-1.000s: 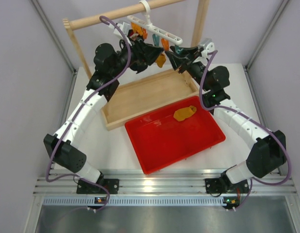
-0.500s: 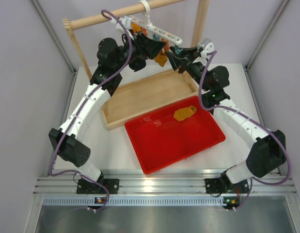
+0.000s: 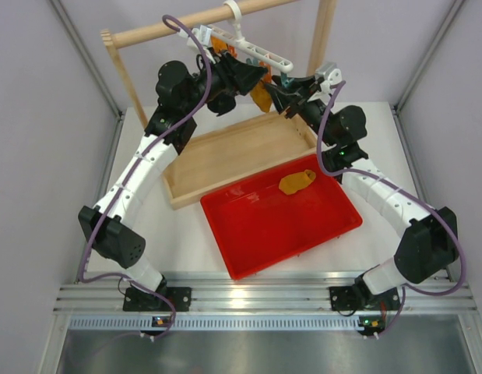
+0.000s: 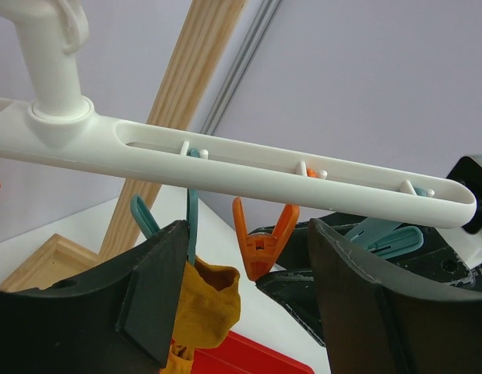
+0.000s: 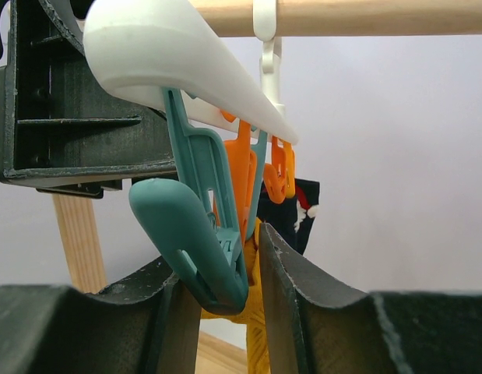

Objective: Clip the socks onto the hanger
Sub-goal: Open the clamp at the hanger.

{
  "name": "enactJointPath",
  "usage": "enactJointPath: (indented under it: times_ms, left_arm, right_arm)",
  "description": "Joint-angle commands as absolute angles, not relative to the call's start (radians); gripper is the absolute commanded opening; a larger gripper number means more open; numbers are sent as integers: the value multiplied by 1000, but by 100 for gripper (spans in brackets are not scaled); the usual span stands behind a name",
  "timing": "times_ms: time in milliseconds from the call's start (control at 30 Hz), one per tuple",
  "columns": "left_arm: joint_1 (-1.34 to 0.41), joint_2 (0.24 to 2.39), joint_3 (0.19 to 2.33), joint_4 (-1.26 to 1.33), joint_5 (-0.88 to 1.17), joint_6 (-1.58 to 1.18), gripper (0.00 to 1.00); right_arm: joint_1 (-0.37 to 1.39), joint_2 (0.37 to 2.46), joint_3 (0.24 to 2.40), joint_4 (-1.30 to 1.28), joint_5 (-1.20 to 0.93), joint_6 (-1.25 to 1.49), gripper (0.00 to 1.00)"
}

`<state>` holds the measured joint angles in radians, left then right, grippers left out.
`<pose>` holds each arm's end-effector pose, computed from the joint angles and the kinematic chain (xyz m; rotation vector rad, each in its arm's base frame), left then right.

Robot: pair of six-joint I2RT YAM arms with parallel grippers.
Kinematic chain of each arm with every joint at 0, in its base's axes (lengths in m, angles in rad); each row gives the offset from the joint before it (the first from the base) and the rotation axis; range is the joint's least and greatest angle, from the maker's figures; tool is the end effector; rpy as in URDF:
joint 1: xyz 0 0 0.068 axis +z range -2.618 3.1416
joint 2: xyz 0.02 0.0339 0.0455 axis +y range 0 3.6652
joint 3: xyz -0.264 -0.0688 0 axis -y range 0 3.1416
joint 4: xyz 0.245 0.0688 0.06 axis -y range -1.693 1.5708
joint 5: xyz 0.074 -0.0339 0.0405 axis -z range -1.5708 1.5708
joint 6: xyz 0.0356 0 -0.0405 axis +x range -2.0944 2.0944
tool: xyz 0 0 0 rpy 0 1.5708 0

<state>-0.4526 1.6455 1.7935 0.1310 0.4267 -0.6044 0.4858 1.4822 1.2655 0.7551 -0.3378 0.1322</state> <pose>0.3312 -0.1774 0.5015 0.2863 1.3840 -1.1628 0.2962 0.1697 0.4376 -0.4938 0.9753 0.7311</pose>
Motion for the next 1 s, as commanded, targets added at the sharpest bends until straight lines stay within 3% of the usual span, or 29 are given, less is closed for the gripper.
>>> enactJointPath:
  times_ms: [0,333,967]
  left_arm:
    - [-454,1626,1812,190,431,-615,68]
    - [-453,1569,1776,107,313,-560,71]
    - [-460,1595,1824,103,446,-597,69]
  right_arm:
    - [479,1483,1313,807,-344,129,33]
    - [479,1479,1316,793,-336,127,33]
    - [479,1479,1321,787,-337,117,33]
